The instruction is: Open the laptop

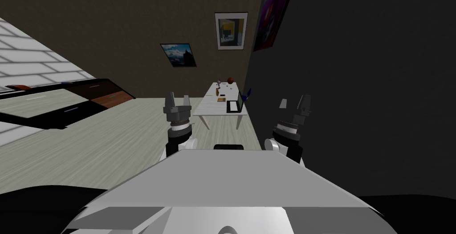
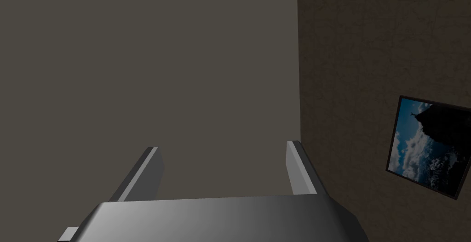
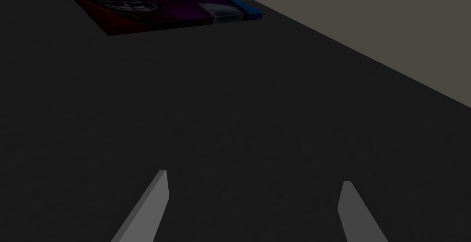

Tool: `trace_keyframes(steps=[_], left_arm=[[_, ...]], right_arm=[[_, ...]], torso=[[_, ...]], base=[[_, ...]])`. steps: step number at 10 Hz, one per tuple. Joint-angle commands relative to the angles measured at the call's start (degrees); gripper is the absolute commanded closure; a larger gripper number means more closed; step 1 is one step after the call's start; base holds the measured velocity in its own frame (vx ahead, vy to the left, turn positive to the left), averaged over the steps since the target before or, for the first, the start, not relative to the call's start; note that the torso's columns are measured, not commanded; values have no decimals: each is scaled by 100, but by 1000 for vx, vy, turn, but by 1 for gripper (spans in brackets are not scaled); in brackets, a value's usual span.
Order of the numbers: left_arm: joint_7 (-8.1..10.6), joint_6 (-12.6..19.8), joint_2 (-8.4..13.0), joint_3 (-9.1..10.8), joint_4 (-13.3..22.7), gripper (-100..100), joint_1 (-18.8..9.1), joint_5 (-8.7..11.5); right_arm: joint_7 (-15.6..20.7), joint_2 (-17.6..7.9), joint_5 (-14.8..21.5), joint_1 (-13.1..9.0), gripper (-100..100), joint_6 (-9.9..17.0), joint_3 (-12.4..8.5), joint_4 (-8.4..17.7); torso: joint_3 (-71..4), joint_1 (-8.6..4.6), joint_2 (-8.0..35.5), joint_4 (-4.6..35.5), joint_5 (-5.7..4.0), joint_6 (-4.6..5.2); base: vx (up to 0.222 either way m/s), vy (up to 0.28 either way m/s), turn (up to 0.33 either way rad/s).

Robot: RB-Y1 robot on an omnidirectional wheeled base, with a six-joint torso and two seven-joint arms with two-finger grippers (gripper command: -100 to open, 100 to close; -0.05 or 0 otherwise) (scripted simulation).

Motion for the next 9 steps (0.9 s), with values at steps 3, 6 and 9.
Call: trace_keyframes(steps=[3,6,9], left_arm=[[0,0,0,0,-1,0,0,0],[0,0,0,0,-1,0,0,0],[0,0,0,0,-2,0,0,0]], right_arm=[[0,0,0,0,0,0,0,-1],[0,0,0,0,0,0,0,-1],[0,0,0,0,0,-1,0,-2]], torso=[[-2014,0,1003,1006,0,0],[-4536,0,2269,2268,0,0],[-7073,0,3539,3537,0,0]], base=[[0,0,0],[0,0,0],[0,0,0]])
